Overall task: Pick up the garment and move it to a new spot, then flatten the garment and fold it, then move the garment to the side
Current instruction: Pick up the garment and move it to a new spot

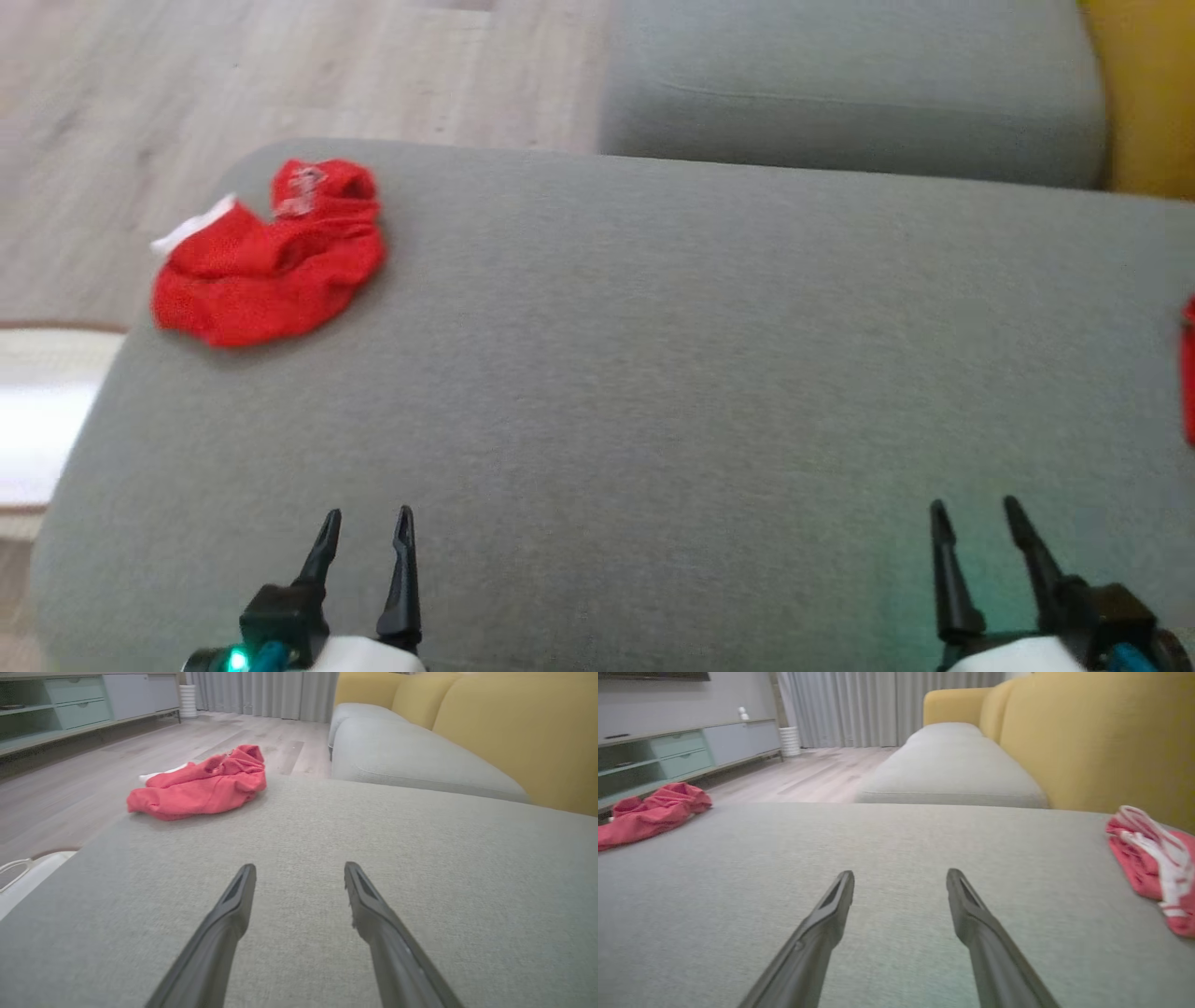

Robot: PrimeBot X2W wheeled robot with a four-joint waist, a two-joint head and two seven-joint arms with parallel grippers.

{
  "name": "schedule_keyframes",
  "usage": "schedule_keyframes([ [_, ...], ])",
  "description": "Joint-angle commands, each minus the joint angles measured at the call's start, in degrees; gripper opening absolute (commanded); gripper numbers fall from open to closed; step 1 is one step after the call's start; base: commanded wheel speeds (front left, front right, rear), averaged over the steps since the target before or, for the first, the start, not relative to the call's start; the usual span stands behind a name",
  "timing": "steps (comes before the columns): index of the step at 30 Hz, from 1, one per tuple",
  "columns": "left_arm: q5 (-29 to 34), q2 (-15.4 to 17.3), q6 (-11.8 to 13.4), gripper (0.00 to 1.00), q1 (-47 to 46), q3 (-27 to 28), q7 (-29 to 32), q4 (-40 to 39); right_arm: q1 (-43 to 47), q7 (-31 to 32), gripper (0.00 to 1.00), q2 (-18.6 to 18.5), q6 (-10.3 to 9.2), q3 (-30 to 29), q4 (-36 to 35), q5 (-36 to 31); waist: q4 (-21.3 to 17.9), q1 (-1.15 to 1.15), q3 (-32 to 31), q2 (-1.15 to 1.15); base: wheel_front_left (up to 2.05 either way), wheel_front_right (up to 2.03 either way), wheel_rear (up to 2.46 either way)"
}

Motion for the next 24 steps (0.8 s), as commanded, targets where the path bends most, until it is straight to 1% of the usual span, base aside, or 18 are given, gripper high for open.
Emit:
schedule_keyframes([
  [1, -0.4, -0.2, 0.5, 1.0, -2.2, 1.8, -0.5, -1.9, -0.7, -0.6, 1.0, -0.6, 0.41, 2.5, -1.9, 0.5, 3.9, 0.0, -0.2, 0.0, 0.0, 0.0, 0.0],
  [6, -0.9, -0.2, 1.0, 1.0, -0.5, 2.3, -0.5, -2.1, -1.7, -0.6, 1.0, -0.6, 0.41, 6.0, -2.0, 0.7, 9.4, 0.0, -0.5, 0.0, 0.0, 0.0, 0.0],
  [10, -1.7, -0.2, 1.4, 1.0, 0.3, 3.4, -0.5, -2.8, -2.5, -0.6, 1.0, -0.6, 0.41, 7.0, -1.9, 0.3, 11.4, 0.0, -0.4, 0.0, 0.0, 0.0, 0.0],
  [14, -2.2, -0.2, 0.9, 1.0, -1.4, 4.8, -0.5, -4.3, -3.3, -0.6, 1.0, -0.6, 0.41, 6.7, -2.3, -0.8, 11.4, 0.0, 1.6, 0.0, 0.0, 0.0, 0.0],
  [18, -3.3, -0.2, -0.1, 1.0, -7.8, 7.9, -0.5, -5.5, -6.0, -0.6, 1.0, -0.6, 0.41, 4.8, -3.5, -3.7, 10.0, 0.0, 7.6, 0.0, 0.0, 0.0, 0.0],
  [20, -3.8, 0.4, -0.7, 1.0, -12.5, 9.8, -0.5, -3.7, -7.9, -0.6, 1.0, -0.6, 0.41, 4.1, -4.1, -5.8, 9.2, 0.0, 11.7, 0.0, 0.0, 0.0, 0.0],
  [21, -3.8, 0.4, -0.7, 1.0, -12.5, 9.8, -0.5, -3.7, -7.9, -0.6, 1.0, -0.6, 0.41, 4.1, -4.1, -5.8, 9.2, 0.0, 11.7, 0.0, 0.0, 0.0, 0.0],
  [24, -4.6, 1.9, -1.9, 1.0, -21.6, 11.2, 0.2, 1.8, -9.9, -0.6, 1.0, -2.1, 0.41, 2.7, -5.3, -7.7, 9.1, 0.0, 16.9, 0.0, 0.0, 0.0, 0.0],
])
